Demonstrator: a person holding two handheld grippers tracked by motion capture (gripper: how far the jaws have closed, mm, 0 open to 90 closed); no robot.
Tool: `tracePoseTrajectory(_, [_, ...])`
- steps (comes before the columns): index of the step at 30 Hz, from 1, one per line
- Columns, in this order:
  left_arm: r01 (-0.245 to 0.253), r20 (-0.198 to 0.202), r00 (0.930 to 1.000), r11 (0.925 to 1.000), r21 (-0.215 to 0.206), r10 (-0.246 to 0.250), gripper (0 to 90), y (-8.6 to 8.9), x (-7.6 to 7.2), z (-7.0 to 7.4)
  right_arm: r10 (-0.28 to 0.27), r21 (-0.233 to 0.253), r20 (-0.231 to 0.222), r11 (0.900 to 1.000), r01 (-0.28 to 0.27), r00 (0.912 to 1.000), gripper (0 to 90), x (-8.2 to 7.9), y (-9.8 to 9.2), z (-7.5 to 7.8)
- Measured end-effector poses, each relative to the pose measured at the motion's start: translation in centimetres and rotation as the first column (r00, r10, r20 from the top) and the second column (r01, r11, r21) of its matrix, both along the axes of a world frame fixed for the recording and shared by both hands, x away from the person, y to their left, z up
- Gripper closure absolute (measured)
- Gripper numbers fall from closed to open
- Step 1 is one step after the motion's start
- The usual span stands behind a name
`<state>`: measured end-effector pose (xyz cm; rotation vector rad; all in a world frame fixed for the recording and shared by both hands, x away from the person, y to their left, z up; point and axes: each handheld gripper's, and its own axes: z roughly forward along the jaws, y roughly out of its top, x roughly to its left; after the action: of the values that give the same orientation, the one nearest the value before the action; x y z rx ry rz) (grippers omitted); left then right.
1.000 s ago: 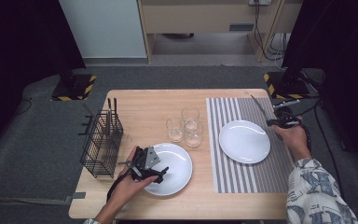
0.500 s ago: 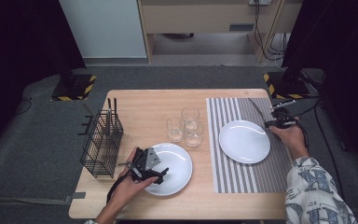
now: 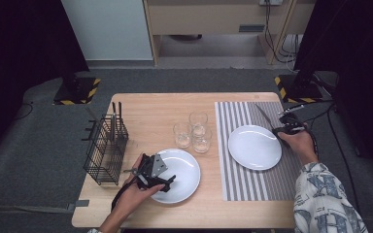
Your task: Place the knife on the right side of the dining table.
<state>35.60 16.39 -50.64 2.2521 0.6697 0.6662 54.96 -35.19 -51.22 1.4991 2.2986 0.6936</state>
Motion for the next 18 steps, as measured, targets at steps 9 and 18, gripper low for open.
tracePoseTrajectory(9, [0.005,0.0,1.0,1.0,0.002,-0.005,4.7,-0.1,-0.1,-0.03,-0.002,0.001,0.008,1.0,0.002,1.0,82.1,-0.05,-0.04,-0.05])
tracePoseTrajectory(18, [0.01,0.001,1.0,0.9999,0.004,-0.01,4.7,-0.31,-0.24,-0.05,-0.009,0.005,0.033,1.0,0.009,0.9994,80.1,-0.2,-0.23,-0.23])
